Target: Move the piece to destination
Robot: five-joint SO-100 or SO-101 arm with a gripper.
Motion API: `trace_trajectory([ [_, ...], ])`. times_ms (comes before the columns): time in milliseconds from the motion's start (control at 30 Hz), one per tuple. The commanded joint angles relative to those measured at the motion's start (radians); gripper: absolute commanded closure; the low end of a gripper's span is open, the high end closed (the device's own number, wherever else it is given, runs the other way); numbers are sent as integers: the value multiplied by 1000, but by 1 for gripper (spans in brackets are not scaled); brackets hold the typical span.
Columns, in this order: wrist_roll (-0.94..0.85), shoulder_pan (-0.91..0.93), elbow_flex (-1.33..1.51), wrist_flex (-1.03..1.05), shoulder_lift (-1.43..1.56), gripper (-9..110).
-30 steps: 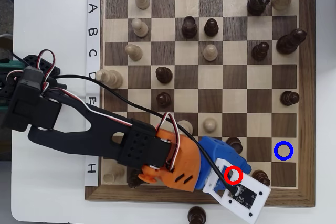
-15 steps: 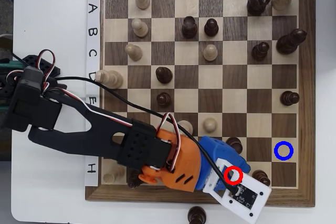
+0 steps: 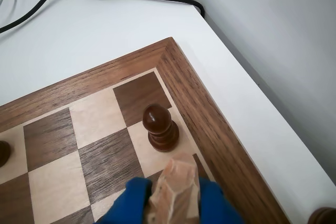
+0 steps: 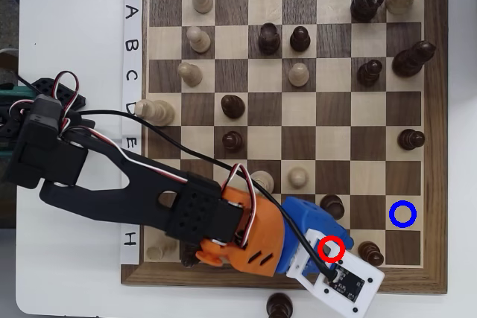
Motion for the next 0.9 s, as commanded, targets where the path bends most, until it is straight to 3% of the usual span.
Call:
trace_trajectory([
  [0,207,55,-202,15,140,101],
  [867,192,57,-318,77,342,101],
])
